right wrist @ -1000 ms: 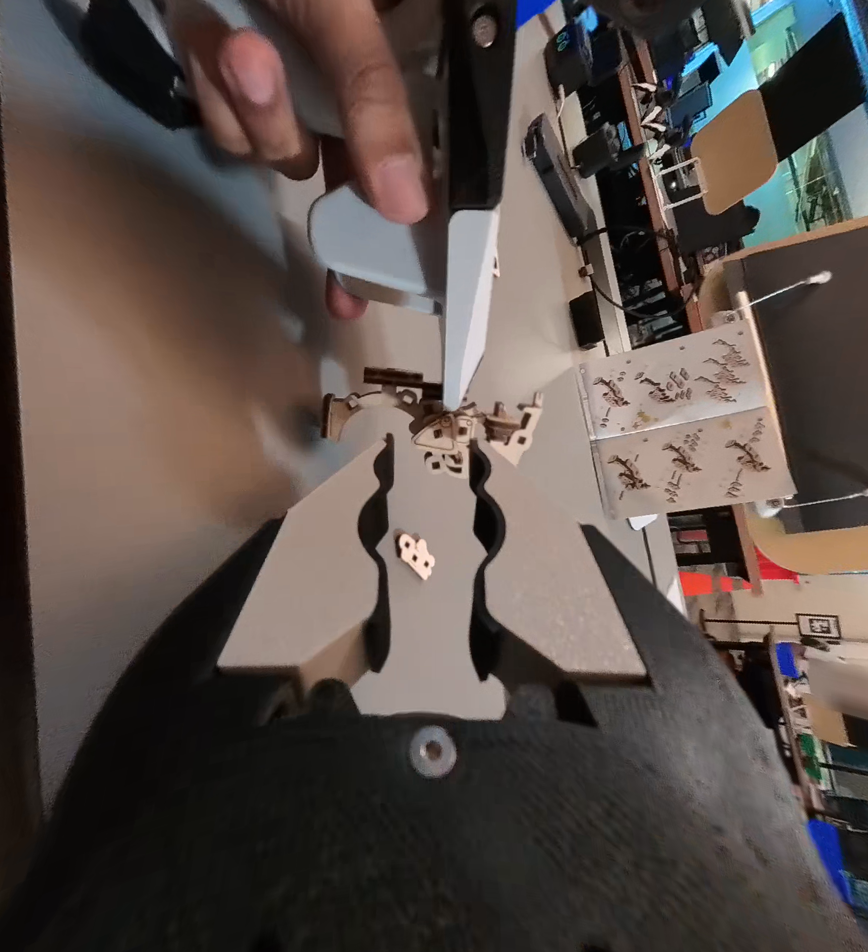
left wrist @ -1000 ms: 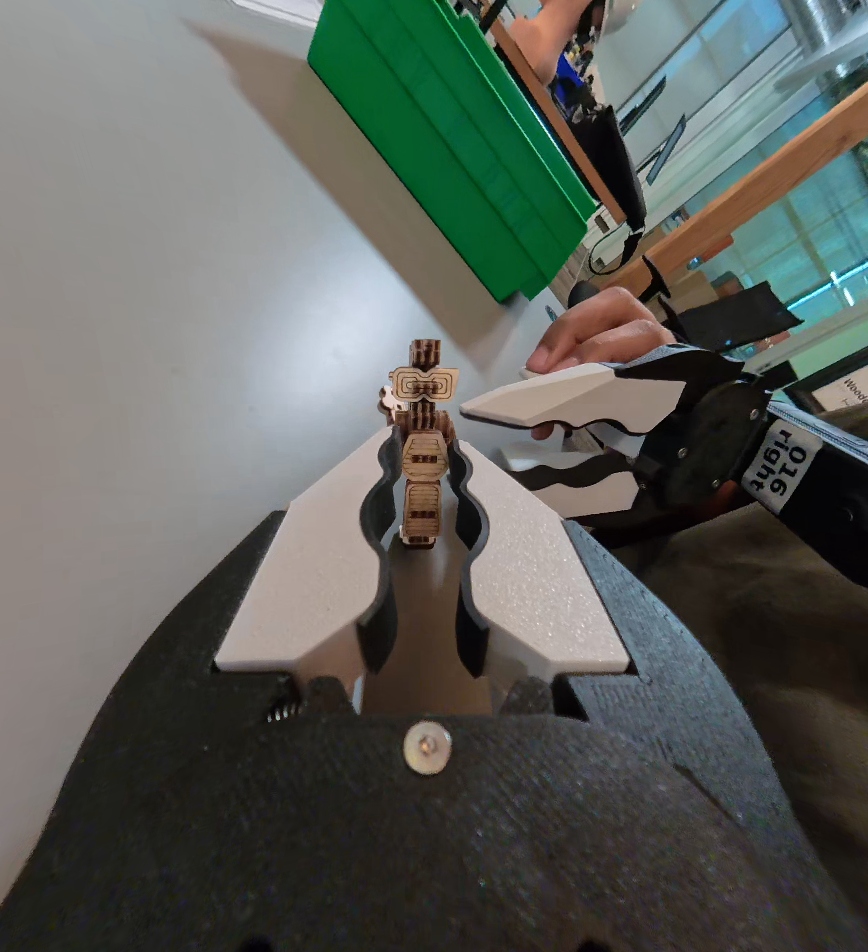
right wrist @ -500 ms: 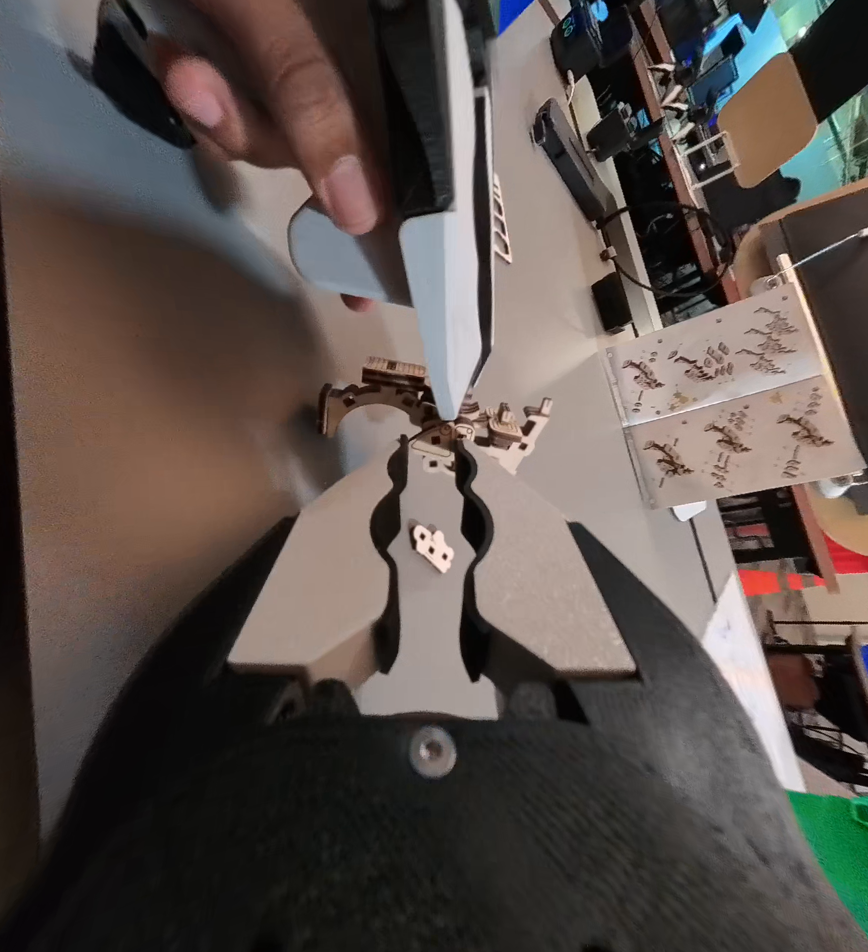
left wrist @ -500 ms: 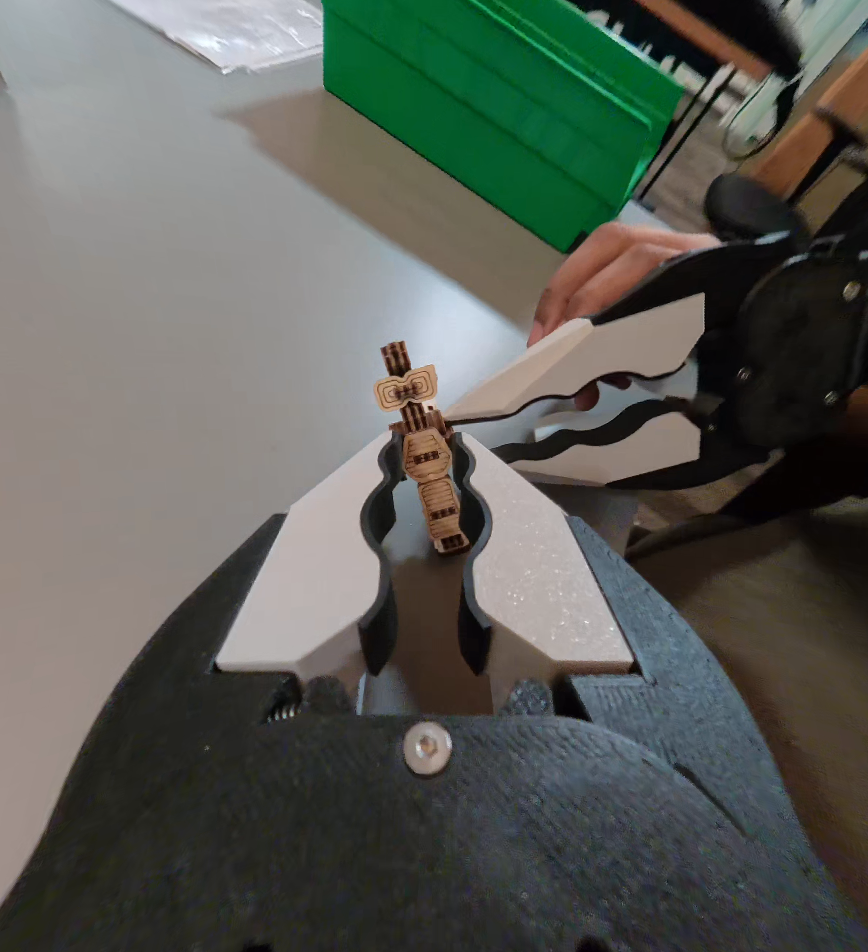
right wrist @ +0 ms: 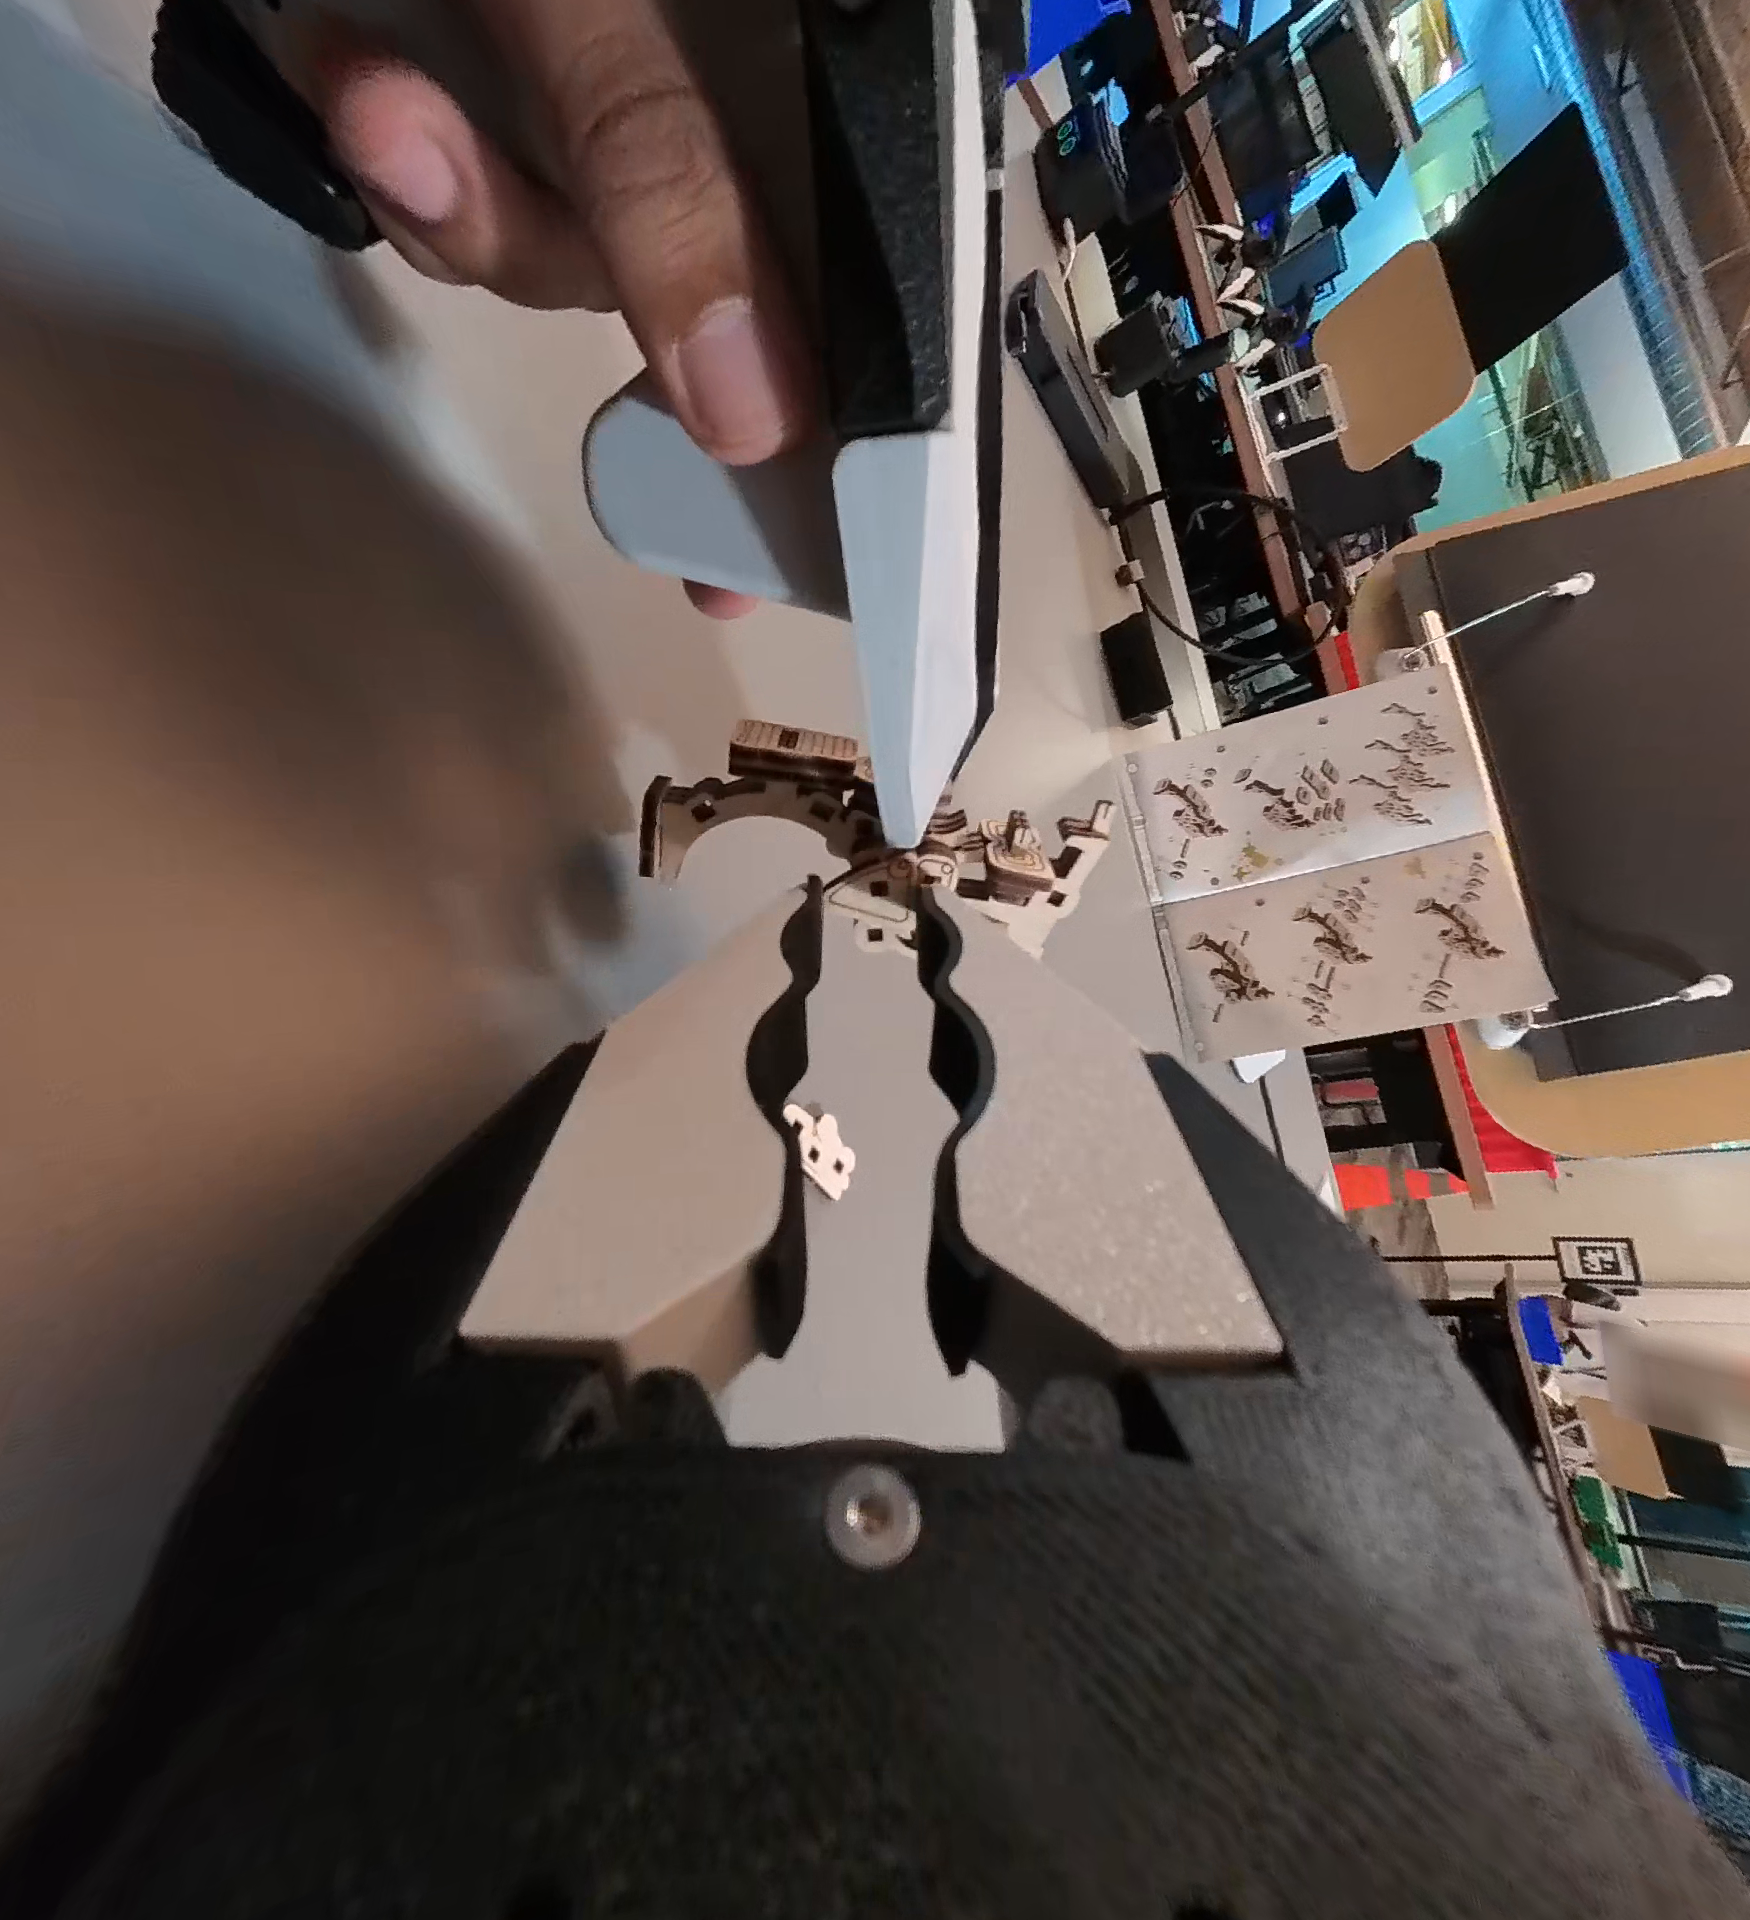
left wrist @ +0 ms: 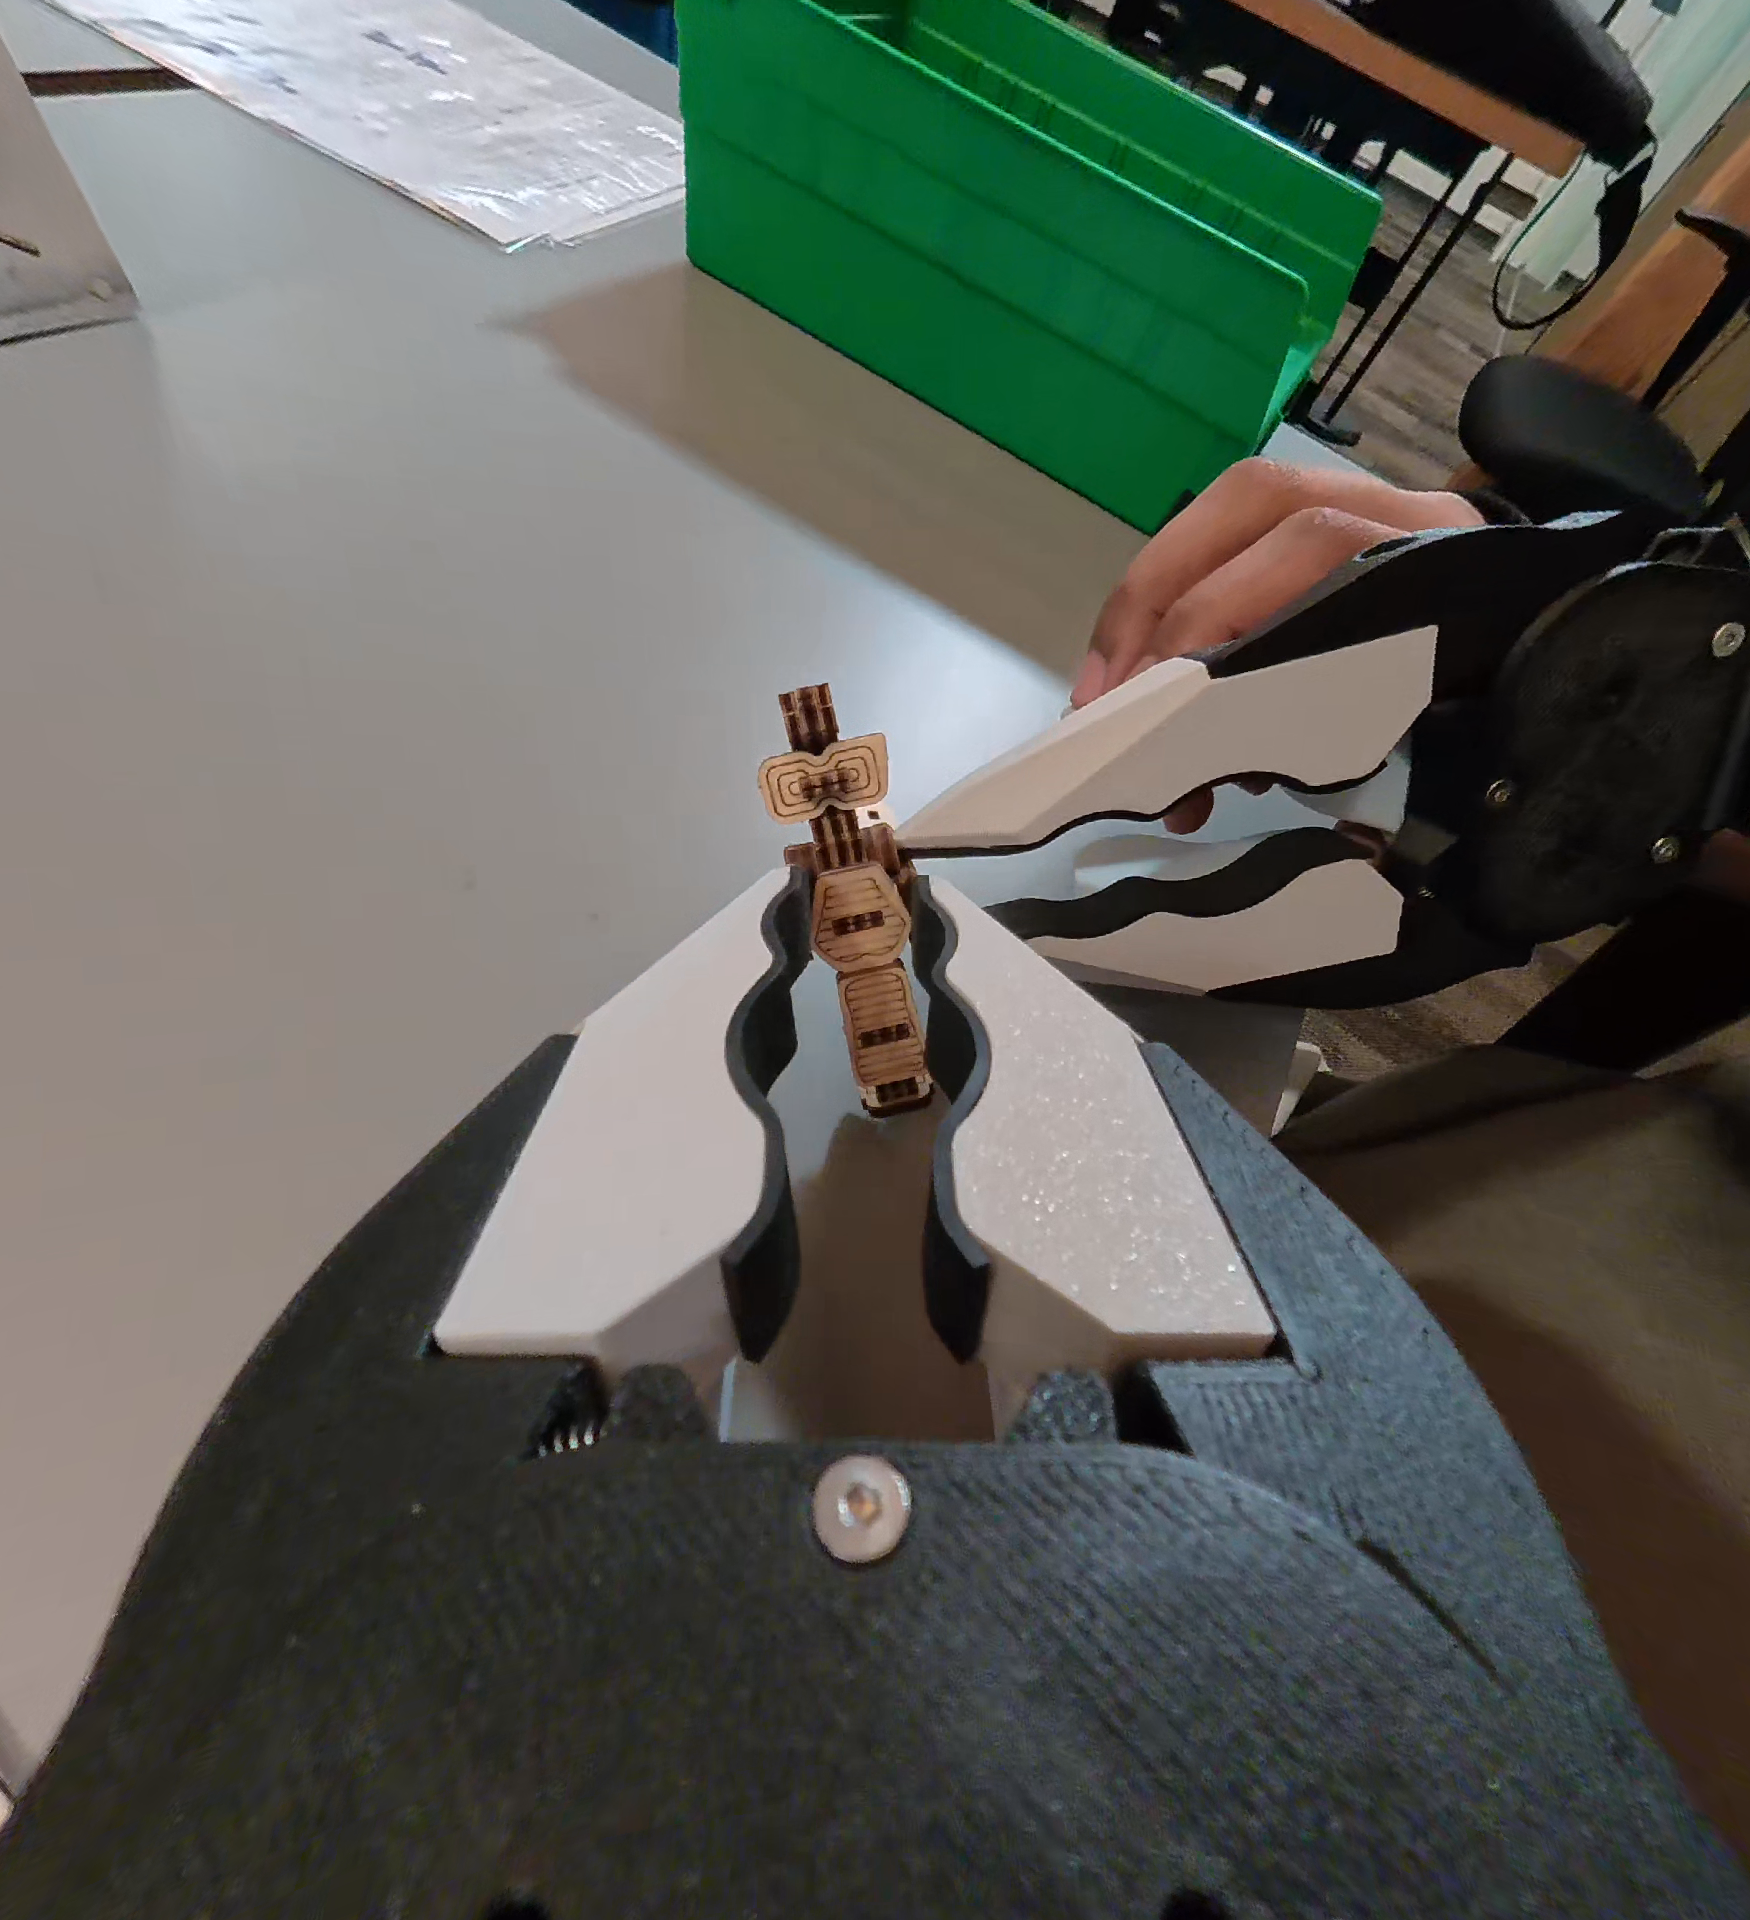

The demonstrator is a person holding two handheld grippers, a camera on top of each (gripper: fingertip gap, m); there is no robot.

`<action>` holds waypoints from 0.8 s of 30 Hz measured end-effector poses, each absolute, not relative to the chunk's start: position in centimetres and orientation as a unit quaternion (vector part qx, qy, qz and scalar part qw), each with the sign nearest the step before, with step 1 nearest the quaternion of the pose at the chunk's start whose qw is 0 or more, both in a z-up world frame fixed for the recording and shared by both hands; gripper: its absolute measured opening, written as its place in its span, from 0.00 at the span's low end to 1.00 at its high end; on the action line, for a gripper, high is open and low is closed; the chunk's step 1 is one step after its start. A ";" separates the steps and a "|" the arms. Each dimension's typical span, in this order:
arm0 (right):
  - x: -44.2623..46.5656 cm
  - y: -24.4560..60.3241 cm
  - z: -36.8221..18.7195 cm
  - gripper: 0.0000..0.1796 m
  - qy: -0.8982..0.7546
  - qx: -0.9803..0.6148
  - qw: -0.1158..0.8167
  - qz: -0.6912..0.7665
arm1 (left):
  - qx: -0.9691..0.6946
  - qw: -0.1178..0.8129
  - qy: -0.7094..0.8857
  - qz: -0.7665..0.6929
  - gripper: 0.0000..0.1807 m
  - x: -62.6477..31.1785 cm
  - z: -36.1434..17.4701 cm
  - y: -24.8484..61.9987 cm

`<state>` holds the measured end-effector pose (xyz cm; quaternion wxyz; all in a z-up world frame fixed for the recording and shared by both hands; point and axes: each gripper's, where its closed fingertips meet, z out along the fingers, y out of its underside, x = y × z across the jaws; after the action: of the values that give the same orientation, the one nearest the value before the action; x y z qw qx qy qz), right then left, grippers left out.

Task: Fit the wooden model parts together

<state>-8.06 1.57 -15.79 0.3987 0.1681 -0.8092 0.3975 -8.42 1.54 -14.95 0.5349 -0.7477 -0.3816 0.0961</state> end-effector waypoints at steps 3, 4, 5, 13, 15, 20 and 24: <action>-8.1 1.6 -15.8 0.09 -0.809 0.169 0.399 0.397 | -0.749 0.534 -0.380 0.099 0.09 -8.4 -14.9 1.6; -8.1 1.7 -15.8 0.09 -0.809 0.170 0.399 0.397 | -0.749 0.534 -0.381 0.098 0.09 -8.4 -15.0 1.6; -8.1 1.7 -15.8 0.09 -0.809 0.170 0.398 0.397 | -0.749 0.534 -0.381 0.098 0.09 -8.4 -15.0 1.7; -8.2 1.6 -15.1 0.09 -0.802 0.165 0.410 0.402 | -0.733 0.557 -0.380 0.089 0.10 -8.4 -14.5 1.6; -8.4 1.6 -14.8 0.09 -0.800 0.156 0.412 0.408 | -0.725 0.570 -0.380 0.070 0.14 -8.3 -14.4 1.6; -8.9 2.3 -14.4 0.09 -0.803 0.131 0.405 0.417 | -0.734 0.564 -0.374 0.046 0.20 -7.9 -15.1 2.0; -8.6 2.4 -14.4 0.09 -0.804 0.130 0.389 0.431 | -0.726 0.582 -0.368 0.005 0.20 -7.4 -14.8 2.9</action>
<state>-8.58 2.41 -14.36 0.3885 0.1298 -0.8040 0.4311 -7.37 2.86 -14.76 0.5815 -0.7255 -0.3679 0.0050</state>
